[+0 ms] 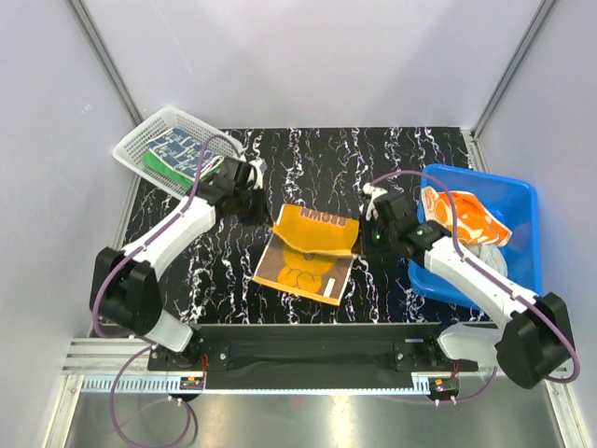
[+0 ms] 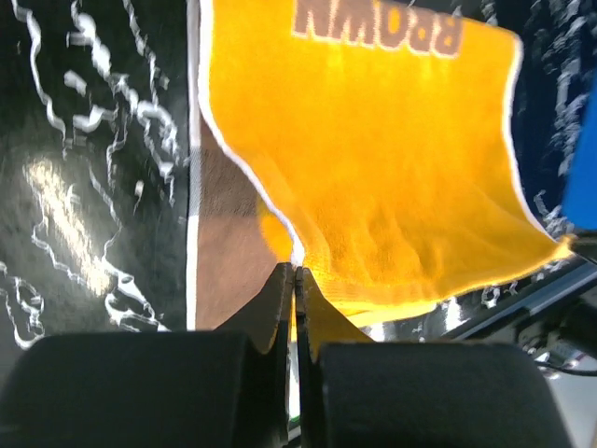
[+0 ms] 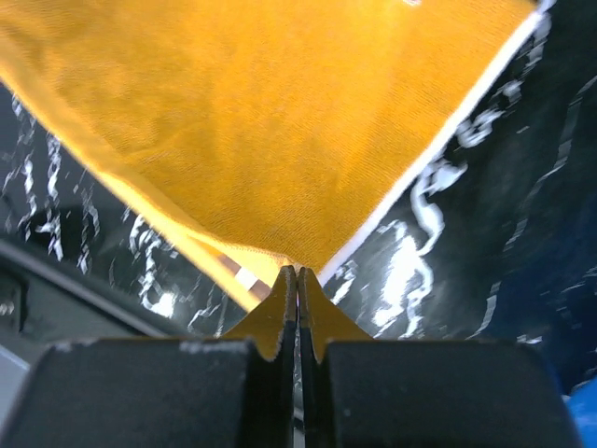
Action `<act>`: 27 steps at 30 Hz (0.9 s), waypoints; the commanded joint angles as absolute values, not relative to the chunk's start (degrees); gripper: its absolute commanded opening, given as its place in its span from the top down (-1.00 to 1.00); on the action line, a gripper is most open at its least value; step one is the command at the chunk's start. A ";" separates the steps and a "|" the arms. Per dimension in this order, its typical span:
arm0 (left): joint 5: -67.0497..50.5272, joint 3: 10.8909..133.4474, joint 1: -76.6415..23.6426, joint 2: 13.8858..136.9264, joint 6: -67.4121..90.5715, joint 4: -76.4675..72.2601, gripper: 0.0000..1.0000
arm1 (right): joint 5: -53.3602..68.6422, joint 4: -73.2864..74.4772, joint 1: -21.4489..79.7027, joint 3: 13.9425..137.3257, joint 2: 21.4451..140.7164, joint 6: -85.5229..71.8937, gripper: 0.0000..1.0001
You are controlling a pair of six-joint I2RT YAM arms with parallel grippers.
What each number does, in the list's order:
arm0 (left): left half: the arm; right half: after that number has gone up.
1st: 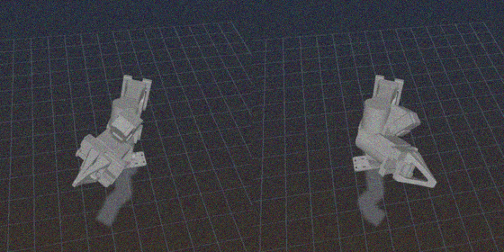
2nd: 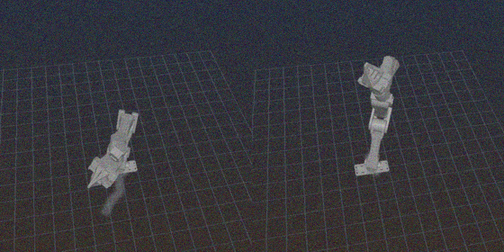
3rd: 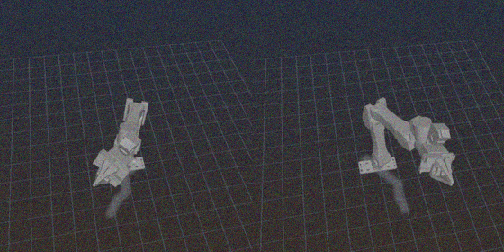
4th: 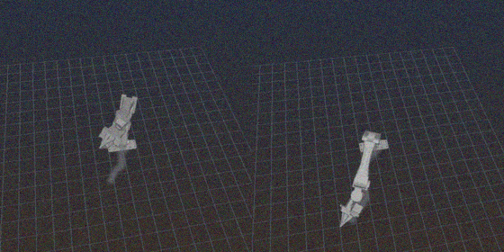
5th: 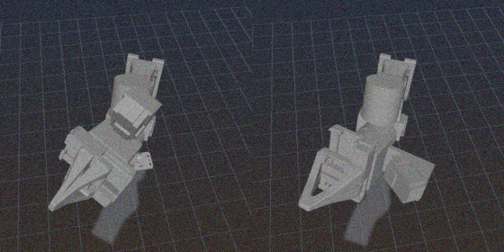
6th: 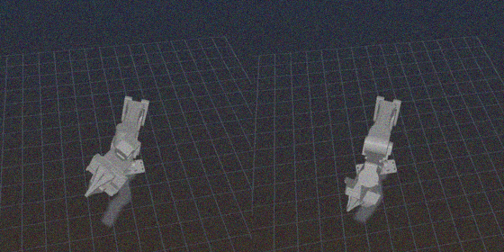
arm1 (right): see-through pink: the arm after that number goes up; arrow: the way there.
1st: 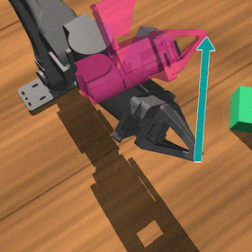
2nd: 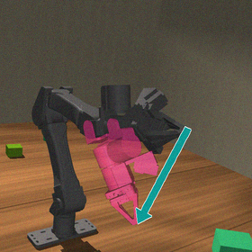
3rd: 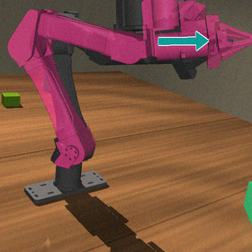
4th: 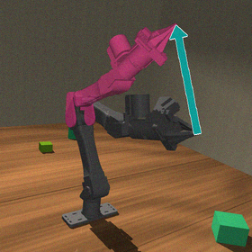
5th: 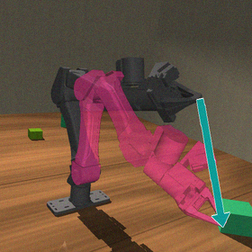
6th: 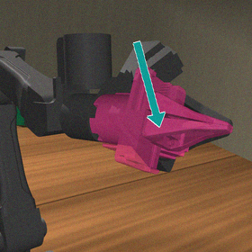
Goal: Fold and stack the towels
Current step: Fold the towel
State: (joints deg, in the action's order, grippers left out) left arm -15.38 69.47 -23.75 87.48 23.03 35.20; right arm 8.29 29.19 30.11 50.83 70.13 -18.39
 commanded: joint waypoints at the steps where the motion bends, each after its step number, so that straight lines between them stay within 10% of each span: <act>1: -10.99 65.14 -24.96 82.45 24.08 34.72 1.00 | 8.61 29.09 33.04 48.61 66.19 -22.49 1.00; 11: -8.62 53.37 -25.31 78.58 25.05 32.00 1.00 | 8.87 26.81 39.90 42.90 66.62 -26.36 1.00; 15: -11.24 49.58 -25.84 79.80 26.54 29.27 1.00 | 9.32 25.75 40.43 40.52 66.53 -28.65 0.52; 22: -3.70 48.51 -27.07 79.28 27.33 30.76 0.13 | 3.72 28.04 40.52 41.75 65.38 -33.57 0.16; 27: -2.90 52.29 -27.07 82.26 26.02 30.24 0.06 | -4.73 26.55 40.43 45.16 71.70 -34.45 0.32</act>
